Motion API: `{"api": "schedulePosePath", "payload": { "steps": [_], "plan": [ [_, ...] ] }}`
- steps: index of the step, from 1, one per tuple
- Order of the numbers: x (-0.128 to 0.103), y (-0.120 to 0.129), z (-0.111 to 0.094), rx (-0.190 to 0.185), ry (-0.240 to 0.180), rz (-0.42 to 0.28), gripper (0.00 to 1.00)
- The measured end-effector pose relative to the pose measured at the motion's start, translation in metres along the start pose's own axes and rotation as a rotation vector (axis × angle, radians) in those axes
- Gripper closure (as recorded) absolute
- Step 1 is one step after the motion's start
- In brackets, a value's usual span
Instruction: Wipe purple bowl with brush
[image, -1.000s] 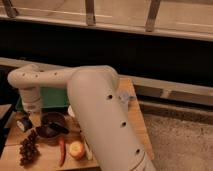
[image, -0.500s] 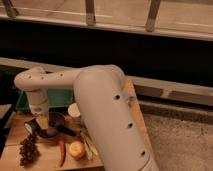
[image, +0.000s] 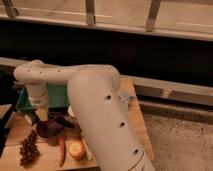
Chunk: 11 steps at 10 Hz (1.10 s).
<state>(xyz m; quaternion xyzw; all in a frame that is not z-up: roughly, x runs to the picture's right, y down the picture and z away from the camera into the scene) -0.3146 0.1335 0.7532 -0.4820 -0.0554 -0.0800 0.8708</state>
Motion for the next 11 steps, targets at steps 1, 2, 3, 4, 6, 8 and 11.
{"api": "schedulePosePath", "payload": {
  "steps": [1, 2, 3, 4, 6, 8, 11],
  "plan": [
    [-0.008, 0.002, -0.003, 0.008, -0.003, -0.018, 1.0],
    [-0.018, 0.01, -0.003, 0.012, -0.001, -0.045, 1.0],
    [-0.025, 0.019, -0.001, 0.012, 0.004, -0.066, 1.0],
    [-0.031, 0.031, 0.004, 0.006, 0.02, -0.08, 1.0],
    [-0.018, 0.05, 0.018, -0.022, 0.049, -0.074, 1.0],
    [0.003, 0.05, 0.025, -0.043, 0.062, -0.037, 1.0],
    [0.028, 0.019, 0.014, -0.036, 0.073, 0.004, 1.0]
  ]
}}
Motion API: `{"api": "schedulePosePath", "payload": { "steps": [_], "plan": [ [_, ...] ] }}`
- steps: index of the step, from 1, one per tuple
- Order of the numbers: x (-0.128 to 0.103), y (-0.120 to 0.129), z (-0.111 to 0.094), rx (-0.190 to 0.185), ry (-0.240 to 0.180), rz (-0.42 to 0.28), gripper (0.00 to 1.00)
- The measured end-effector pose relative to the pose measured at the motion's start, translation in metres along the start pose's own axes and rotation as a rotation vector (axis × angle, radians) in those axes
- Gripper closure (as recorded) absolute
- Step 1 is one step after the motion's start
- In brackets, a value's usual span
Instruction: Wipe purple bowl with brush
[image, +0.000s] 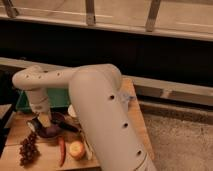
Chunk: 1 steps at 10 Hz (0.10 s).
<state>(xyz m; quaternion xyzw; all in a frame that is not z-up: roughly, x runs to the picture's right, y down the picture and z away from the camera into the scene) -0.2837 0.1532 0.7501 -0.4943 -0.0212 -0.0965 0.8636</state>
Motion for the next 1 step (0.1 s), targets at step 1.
{"api": "schedulePosePath", "payload": {
  "steps": [1],
  "plan": [
    [-0.0001, -0.0115, -0.0071, 0.011, 0.003, -0.002, 1.0]
  ]
}}
